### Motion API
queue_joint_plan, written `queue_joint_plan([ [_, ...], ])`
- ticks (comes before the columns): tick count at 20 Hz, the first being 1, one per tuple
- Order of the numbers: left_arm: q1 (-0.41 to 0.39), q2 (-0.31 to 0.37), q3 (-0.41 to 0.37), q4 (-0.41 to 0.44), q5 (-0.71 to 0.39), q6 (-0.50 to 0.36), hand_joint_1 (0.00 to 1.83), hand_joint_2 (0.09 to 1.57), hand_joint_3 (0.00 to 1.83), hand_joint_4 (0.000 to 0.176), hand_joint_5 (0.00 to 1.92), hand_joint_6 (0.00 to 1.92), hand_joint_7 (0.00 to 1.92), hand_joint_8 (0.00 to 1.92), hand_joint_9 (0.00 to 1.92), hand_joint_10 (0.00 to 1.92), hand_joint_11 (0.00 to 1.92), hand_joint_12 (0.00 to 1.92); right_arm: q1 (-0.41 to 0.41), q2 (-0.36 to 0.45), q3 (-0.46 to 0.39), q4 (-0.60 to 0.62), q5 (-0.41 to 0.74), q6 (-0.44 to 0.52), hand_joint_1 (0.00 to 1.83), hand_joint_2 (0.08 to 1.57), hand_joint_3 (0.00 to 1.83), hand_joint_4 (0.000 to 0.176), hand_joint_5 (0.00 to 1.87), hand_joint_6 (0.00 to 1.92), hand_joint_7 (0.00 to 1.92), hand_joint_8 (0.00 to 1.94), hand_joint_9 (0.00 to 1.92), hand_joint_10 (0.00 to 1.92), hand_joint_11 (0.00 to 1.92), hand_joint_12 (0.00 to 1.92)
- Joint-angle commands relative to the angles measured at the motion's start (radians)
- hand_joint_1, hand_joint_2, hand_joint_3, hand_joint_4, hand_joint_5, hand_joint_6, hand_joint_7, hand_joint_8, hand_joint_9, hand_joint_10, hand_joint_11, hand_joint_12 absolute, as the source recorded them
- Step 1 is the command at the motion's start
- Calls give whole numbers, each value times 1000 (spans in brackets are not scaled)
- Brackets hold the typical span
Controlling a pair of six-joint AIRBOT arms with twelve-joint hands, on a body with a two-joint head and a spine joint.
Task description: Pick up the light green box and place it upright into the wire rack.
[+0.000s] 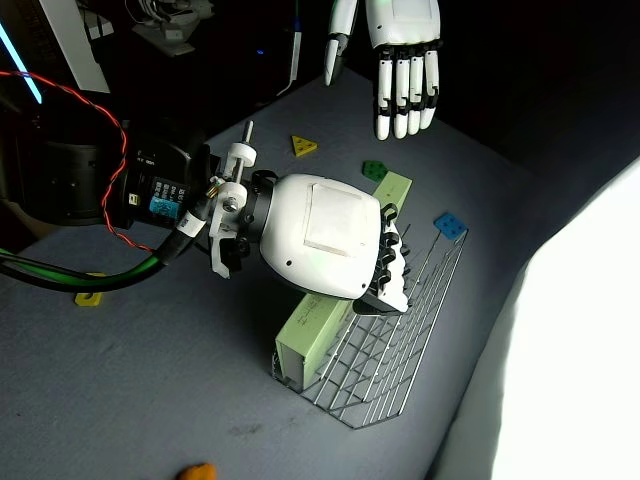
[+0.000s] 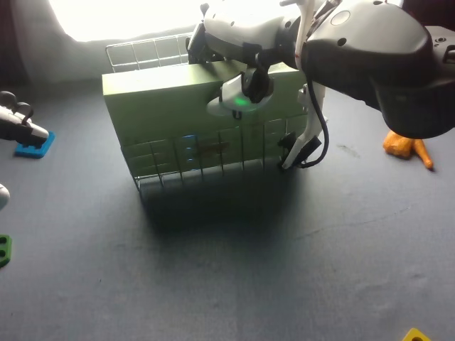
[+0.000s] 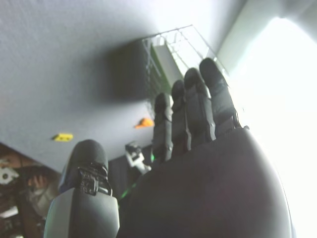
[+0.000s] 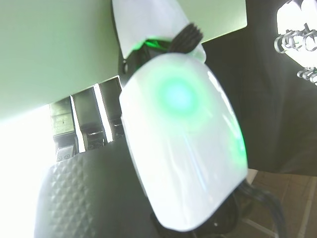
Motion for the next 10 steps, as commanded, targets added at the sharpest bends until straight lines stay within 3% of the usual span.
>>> queue_joint_plan([
  [1,-18,-3,2,10,83,-3,208,1247,0,25,212,5,209,3,204,4,0,537,6,5,5,-33,51,1,1350,1198,1,0,934,841,751,1383,688,1627,528,1789],
  [4,-19,-3,1,10,83,-3,180,1256,2,16,235,10,228,8,214,6,0,545,6,5,5,-33,51,2,1351,1198,0,0,941,820,758,1385,677,1626,516,1789],
  [5,-19,-3,0,10,83,-3,136,1265,4,27,220,3,220,3,201,2,0,526,5,5,5,-33,51,2,1354,1186,0,0,905,929,809,1306,719,1562,528,1736],
  [6,-19,-3,0,10,83,-3,128,1267,4,25,230,7,226,4,203,2,0,524,4,5,5,-33,51,4,1355,1182,0,0,899,960,816,1287,735,1542,543,1730],
  [9,-20,-3,-1,10,83,-3,181,1252,0,36,223,2,217,1,212,1,0,570,4,5,4,-33,51,6,1358,1172,0,0,925,944,833,1225,749,1530,537,1717],
  [10,-20,-3,-2,10,83,-3,192,1248,0,31,246,10,255,14,241,12,0,575,4,5,4,-33,51,7,1227,1171,4,0,901,1047,849,1274,683,1485,450,1835],
])
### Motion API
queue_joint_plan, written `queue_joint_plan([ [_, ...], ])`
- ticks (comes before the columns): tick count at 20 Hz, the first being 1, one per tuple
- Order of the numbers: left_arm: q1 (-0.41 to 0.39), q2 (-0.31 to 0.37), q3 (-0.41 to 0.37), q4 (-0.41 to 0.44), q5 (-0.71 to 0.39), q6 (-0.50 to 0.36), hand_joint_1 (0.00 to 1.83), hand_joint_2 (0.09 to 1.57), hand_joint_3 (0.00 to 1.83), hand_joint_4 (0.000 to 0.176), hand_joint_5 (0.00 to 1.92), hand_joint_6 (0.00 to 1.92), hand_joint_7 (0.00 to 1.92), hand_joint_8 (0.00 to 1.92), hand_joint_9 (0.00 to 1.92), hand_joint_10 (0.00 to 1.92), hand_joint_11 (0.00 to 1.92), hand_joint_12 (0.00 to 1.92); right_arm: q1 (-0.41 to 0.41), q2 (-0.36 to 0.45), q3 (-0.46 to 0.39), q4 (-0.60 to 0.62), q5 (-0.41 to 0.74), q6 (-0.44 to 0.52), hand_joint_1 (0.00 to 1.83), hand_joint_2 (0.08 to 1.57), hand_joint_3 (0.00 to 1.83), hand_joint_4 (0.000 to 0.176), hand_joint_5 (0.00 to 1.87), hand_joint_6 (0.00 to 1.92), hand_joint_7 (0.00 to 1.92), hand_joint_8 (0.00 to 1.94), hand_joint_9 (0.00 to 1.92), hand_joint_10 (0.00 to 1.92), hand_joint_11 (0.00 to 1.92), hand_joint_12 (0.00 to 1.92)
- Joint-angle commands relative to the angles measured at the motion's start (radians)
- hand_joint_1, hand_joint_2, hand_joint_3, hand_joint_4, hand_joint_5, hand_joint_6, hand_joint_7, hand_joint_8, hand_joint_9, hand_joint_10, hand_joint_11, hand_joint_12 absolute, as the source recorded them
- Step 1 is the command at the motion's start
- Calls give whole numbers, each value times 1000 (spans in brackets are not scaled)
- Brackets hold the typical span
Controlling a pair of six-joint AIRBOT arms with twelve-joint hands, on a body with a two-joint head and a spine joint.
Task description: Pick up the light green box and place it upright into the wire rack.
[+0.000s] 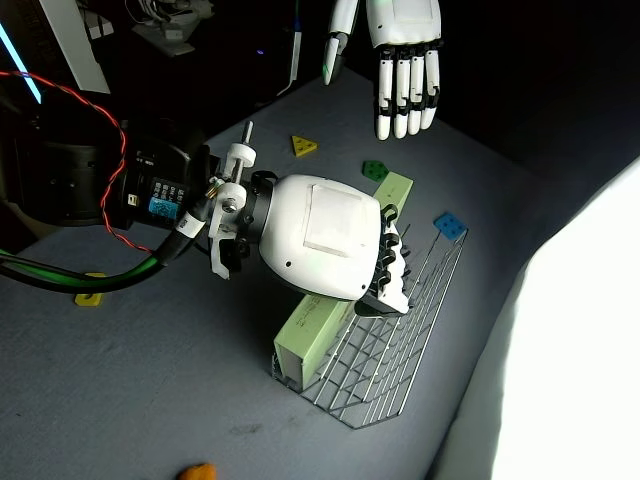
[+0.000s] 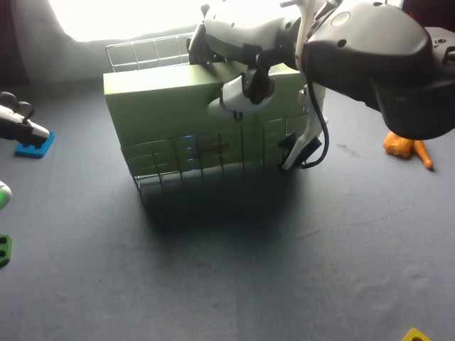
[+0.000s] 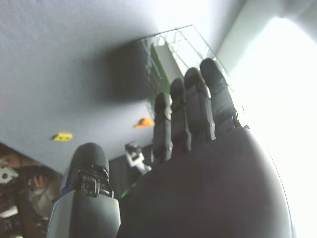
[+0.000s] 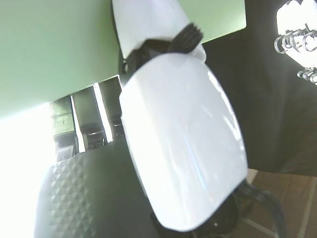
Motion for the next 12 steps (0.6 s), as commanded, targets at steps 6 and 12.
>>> queue_joint_plan([
  [6,-18,-3,-1,10,83,-2,176,1252,0,31,245,3,262,3,234,4,0,504,9,5,4,-32,49,10,1061,1050,0,0,446,193,541,249,367,967,104,1740],
  [12,-18,-3,-1,10,83,-2,177,1252,0,31,245,3,263,2,235,4,0,508,50,27,1,-31,20,47,1062,1048,0,0,484,105,589,140,367,964,102,1740],
])
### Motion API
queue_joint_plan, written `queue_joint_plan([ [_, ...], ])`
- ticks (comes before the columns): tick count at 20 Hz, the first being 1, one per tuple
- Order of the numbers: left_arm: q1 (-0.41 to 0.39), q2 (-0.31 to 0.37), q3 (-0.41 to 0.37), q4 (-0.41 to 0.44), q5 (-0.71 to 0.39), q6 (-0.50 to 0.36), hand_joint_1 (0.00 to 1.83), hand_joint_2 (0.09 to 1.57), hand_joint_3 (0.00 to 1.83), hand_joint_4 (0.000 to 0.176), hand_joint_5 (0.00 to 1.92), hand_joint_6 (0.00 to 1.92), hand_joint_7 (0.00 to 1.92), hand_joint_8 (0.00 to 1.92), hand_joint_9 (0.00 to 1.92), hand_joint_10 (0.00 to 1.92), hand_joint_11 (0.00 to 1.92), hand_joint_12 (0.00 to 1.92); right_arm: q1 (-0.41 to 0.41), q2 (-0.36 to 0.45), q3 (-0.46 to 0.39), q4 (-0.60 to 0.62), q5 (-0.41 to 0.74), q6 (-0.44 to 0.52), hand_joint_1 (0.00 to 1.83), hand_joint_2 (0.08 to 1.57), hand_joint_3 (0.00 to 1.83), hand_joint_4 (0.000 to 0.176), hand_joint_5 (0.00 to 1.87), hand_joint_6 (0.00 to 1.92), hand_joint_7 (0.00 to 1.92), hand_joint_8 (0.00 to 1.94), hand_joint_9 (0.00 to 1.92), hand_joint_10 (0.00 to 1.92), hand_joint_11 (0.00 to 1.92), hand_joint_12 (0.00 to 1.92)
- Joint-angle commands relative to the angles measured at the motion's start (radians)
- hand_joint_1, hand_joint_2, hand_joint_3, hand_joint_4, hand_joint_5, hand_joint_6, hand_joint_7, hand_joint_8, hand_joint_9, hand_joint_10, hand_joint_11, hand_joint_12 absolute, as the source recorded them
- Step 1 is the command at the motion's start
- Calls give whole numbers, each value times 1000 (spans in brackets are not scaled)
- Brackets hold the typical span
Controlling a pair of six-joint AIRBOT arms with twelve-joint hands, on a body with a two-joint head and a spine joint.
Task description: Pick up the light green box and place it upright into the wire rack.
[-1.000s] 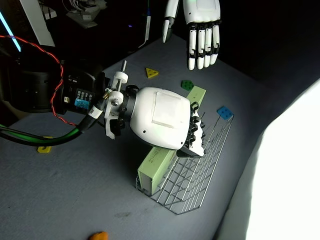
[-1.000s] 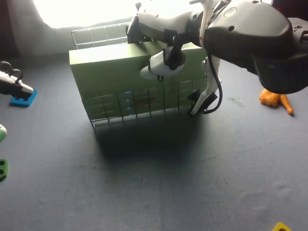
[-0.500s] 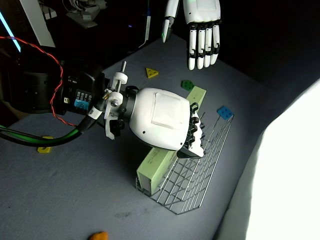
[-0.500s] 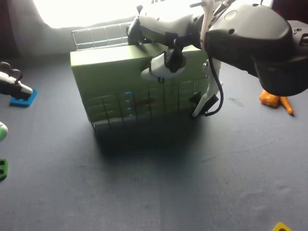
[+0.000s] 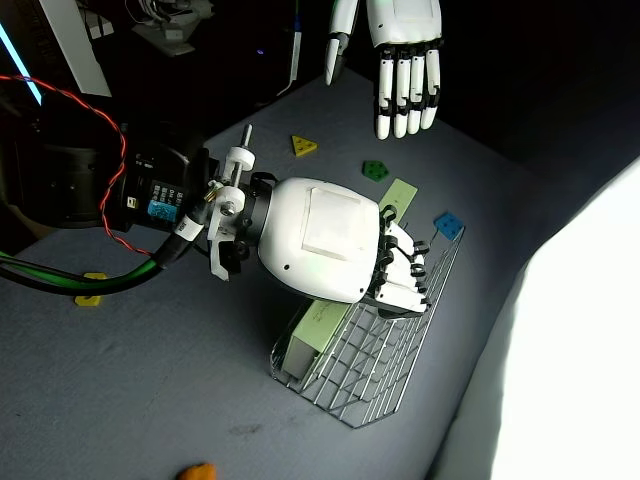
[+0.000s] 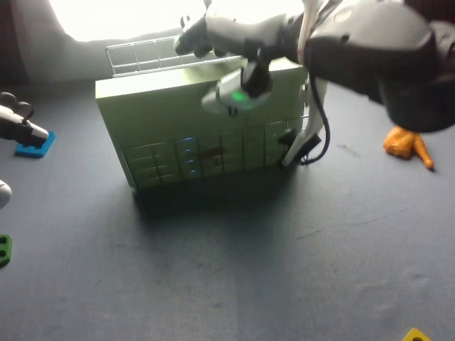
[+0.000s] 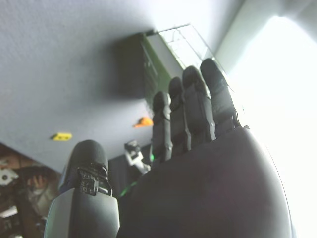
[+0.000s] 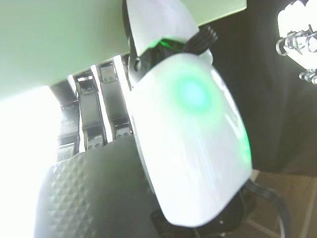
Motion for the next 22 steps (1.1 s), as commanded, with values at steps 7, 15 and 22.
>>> queue_joint_plan([
  [7,-14,-3,-1,10,82,-2,176,1252,0,24,263,7,268,2,233,2,0,537,144,136,-55,-76,11,24,1040,1052,2,0,464,85,568,119,363,961,91,1746],
  [15,-26,-4,3,10,82,-2,152,1256,1,20,256,1,249,0,221,1,0,544,87,391,-236,-761,124,452,1027,1076,7,0,414,53,533,104,287,1010,35,1796],
  [22,-37,-5,-3,10,82,-2,175,1250,0,29,253,0,252,1,229,4,0,542,54,560,-353,-779,27,430,1047,1051,0,0,420,52,523,100,291,1015,68,1777],
])
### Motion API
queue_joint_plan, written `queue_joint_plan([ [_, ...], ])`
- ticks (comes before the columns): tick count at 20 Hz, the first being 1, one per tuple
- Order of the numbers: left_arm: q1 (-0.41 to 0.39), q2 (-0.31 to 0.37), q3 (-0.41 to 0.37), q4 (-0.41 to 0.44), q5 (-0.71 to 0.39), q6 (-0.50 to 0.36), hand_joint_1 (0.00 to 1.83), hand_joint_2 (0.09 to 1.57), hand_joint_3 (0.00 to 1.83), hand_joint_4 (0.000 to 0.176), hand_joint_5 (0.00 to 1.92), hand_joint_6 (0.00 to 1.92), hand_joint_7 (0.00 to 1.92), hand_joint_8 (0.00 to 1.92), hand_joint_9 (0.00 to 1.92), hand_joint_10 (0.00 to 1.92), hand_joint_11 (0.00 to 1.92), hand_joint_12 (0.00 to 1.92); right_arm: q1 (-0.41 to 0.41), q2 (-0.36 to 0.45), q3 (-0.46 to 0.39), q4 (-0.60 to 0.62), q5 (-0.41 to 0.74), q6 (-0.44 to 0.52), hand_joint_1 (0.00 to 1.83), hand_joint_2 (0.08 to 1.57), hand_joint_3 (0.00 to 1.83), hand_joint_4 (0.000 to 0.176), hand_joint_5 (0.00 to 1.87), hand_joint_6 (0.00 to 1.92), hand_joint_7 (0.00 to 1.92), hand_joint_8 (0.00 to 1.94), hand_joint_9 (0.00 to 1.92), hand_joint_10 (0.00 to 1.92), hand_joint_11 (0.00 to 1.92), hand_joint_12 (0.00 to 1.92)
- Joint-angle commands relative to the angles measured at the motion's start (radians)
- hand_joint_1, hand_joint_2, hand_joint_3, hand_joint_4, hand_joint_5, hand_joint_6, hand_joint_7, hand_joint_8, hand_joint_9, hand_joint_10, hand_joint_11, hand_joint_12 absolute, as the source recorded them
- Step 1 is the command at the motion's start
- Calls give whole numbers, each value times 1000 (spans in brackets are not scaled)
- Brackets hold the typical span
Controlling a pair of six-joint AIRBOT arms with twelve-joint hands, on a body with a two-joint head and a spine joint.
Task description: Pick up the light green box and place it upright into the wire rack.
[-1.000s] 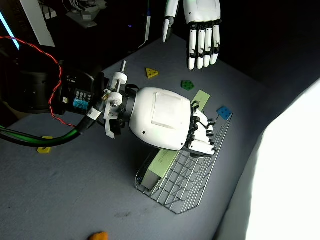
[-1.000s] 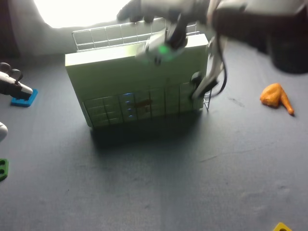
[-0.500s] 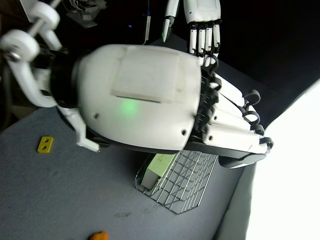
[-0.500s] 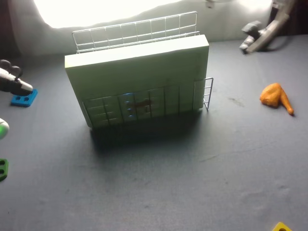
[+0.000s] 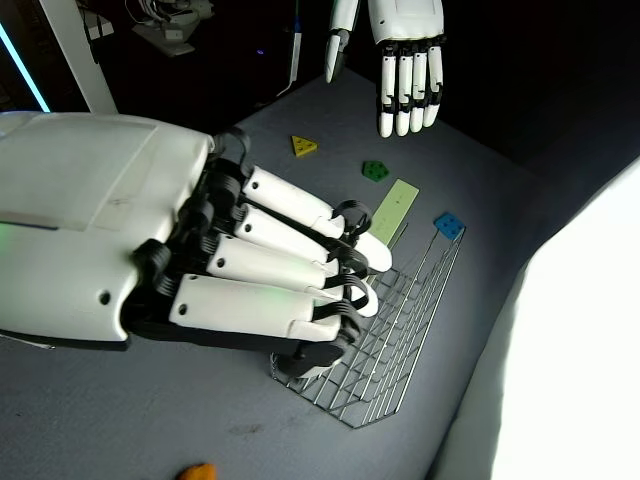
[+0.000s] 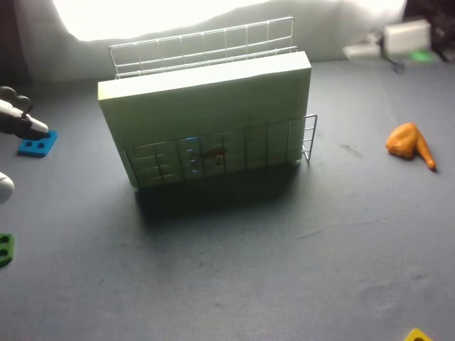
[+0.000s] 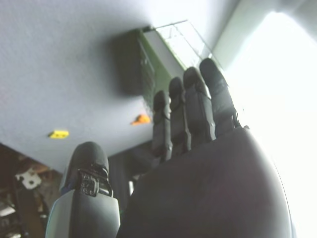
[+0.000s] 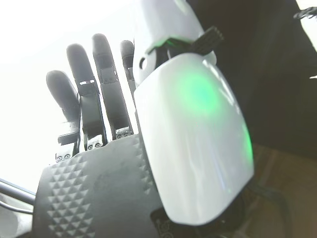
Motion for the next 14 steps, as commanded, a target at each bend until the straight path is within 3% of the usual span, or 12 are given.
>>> queue_joint_plan([
  [1,-19,-4,-5,10,84,-3,182,1250,0,28,252,0,256,3,235,6,0,543,15,16,-8,-15,96,-3,1068,1035,0,0,428,54,518,97,291,1012,82,1774],
  [4,-20,-4,-14,10,84,-3,149,1252,0,36,243,0,248,2,221,1,0,517,32,71,-35,-15,54,-5,1054,1048,0,0,433,53,518,93,295,1010,63,1774],
  [9,-20,-4,-8,10,84,-3,149,1254,1,35,232,0,237,0,211,0,0,488,58,136,-79,-15,-13,-2,1059,1047,0,0,447,54,524,93,294,1011,60,1770],
  [10,-21,-5,-5,10,84,-3,189,1253,0,24,259,10,258,7,231,7,0,492,59,153,-93,-15,-20,-4,988,1093,13,0,383,24,493,70,217,965,11,1743],
  [14,-26,-6,-6,10,84,-4,200,1252,0,21,268,11,265,8,237,9,0,496,64,182,-129,-15,-60,-18,967,1107,15,0,366,15,485,59,197,949,0,1736],
])
